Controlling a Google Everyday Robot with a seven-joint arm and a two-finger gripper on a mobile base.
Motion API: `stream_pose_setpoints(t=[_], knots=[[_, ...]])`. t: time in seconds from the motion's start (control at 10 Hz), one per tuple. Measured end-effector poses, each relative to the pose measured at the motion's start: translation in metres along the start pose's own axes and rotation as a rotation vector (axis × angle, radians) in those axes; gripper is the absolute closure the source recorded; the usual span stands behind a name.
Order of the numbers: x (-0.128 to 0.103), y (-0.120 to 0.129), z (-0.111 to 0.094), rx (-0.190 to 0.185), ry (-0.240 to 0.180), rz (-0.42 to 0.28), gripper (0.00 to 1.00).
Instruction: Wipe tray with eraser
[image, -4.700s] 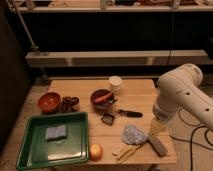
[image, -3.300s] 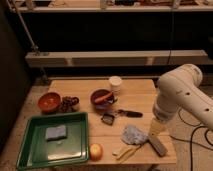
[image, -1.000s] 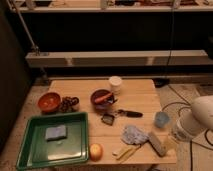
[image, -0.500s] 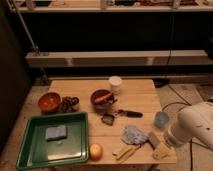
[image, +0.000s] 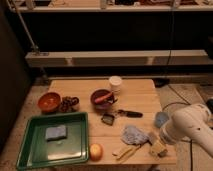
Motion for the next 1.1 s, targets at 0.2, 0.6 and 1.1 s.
stream_pose_setpoints(t=[0.2, 0.6, 1.1], knots=[[-0.001, 0.000, 0.000, 0.001, -0.003, 0.002, 0.20], [-0.006, 0.011, 0.024, 0.001, -0.043, 0.025, 0.20], [-0.012, 0.026, 0.067, 0.002, -0.086, 0.061, 0.20]])
